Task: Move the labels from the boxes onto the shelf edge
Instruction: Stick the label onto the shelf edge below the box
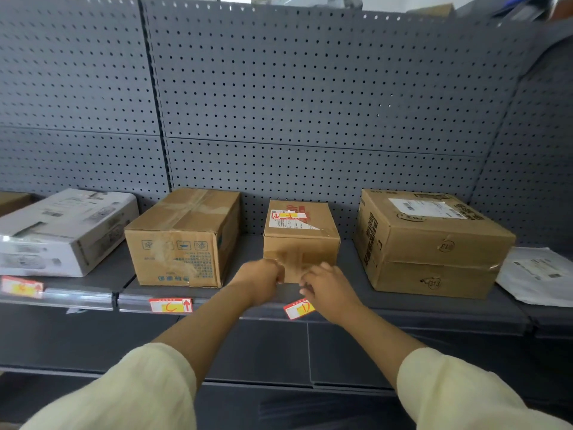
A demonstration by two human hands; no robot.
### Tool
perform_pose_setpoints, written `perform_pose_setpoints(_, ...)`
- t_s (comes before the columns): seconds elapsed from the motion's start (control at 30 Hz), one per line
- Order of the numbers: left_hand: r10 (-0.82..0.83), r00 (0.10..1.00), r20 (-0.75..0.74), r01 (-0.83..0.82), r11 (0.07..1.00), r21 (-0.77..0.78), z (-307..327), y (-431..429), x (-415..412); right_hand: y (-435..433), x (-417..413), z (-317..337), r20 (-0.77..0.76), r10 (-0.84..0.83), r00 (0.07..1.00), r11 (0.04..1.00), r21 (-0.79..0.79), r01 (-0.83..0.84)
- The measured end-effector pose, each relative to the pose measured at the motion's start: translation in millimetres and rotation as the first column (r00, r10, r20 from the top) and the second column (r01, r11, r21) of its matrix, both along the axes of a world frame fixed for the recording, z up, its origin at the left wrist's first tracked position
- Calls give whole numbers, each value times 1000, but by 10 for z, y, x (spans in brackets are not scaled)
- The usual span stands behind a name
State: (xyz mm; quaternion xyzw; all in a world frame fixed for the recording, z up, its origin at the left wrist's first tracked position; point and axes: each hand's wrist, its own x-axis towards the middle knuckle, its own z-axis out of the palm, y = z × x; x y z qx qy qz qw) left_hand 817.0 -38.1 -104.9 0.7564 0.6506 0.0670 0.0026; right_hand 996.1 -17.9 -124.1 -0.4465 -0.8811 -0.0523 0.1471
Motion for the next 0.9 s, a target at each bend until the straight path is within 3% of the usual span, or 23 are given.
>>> perform_pose_setpoints(0.1,37,999,29,-39,997,63,304,185,-48,101,45,254,56,-13,998,999,52,10)
perform_pose_setpoints(0.33,41,999,28,-44,989,142,863,540,-143,476,179,900,33,-94,995,996,-7,94)
perform_pose_setpoints(0.6,5,998,66,-14,991,135,960,858,-10,614,377,950,106,-184,977,980,-63,191)
perform_pose_setpoints(0.9,-160,985,58,143,964,222,1325,1080,1302,660,1181,1218,-152,-372,915,928,-75,365)
